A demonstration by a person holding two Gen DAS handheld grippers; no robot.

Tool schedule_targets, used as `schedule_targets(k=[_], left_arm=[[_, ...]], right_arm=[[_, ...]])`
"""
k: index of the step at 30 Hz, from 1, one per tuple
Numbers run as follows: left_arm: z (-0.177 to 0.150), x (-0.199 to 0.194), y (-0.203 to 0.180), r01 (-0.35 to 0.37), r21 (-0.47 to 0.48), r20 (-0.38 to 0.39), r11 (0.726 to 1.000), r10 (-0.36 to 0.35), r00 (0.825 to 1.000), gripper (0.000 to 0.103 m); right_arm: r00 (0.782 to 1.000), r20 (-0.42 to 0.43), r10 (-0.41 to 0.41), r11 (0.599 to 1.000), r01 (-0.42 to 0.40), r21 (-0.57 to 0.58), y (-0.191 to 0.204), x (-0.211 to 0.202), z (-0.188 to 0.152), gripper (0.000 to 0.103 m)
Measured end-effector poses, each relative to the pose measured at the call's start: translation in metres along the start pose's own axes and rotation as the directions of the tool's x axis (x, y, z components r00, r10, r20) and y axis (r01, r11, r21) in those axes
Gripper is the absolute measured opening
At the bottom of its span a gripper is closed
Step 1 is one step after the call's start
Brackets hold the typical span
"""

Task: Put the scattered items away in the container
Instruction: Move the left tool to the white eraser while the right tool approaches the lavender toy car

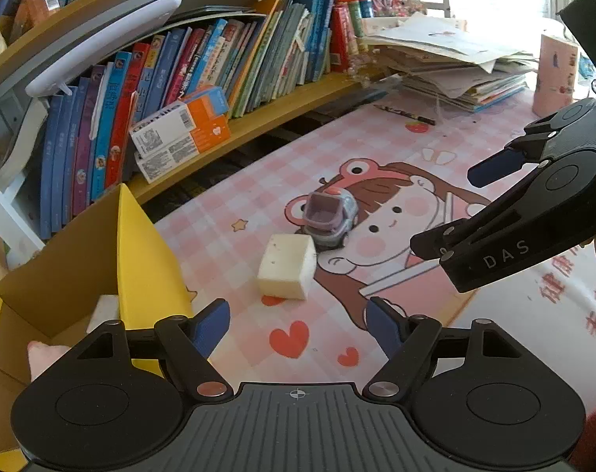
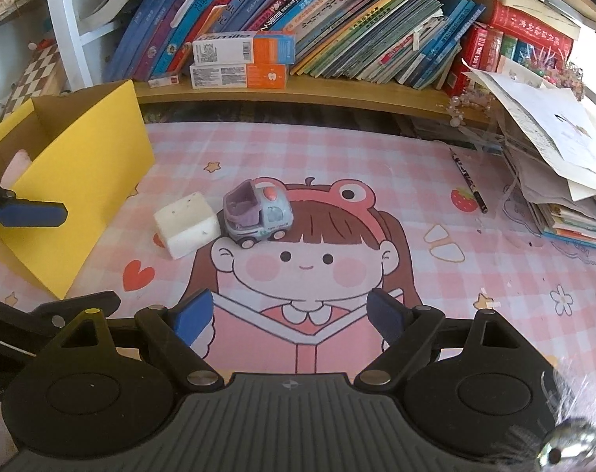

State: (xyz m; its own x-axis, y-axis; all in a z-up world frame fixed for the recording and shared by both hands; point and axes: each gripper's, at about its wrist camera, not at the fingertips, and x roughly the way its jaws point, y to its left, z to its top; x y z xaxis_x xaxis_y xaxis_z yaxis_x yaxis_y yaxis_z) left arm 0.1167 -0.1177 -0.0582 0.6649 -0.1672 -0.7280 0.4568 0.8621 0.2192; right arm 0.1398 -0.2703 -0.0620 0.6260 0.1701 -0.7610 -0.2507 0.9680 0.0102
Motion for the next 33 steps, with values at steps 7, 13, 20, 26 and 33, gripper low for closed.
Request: schedule_targets(k=[7,13,20,26,33], left_arm=[[0.006,0.018,0.004,-0.03,-0.01,-0.008,1.0,0.03,1.0,0.071],[0.009,0.028,0.002,-0.038,-0.008,-0.015,0.999,0.038,0.999,0.069],[0.009,0.039,0.003,-0.036,-0.027,-0.037,0.999,0.035,0.999,0.052],[0.012,0.049,0.006,-0.036,-0.054,-0.044,0.998,0.034,0.998,0.052],[0.017,0.062,0.006,-0.043,-0.089,-0.047,0.995,0.039,0.998,0.054]], right_arm=[[1.0,0.02,0.019,1.0,-0.019,-0.015,-0.004,0.019,0.011,0.083],[0.999,0.021,0.028,0.999,-0.028,-0.028,-0.006,0.032,0.019,0.082],[0.999,0.017,0.05,0.998,-0.049,-0.037,-0.005,0.047,0.027,0.082],[0.997,0.02,0.076,0.996,-0.075,-0.044,0.001,0.059,0.036,0.082],[0.995,0.015,0.096,0.994,-0.095,-0.061,0.009,0.074,0.045,0.082]])
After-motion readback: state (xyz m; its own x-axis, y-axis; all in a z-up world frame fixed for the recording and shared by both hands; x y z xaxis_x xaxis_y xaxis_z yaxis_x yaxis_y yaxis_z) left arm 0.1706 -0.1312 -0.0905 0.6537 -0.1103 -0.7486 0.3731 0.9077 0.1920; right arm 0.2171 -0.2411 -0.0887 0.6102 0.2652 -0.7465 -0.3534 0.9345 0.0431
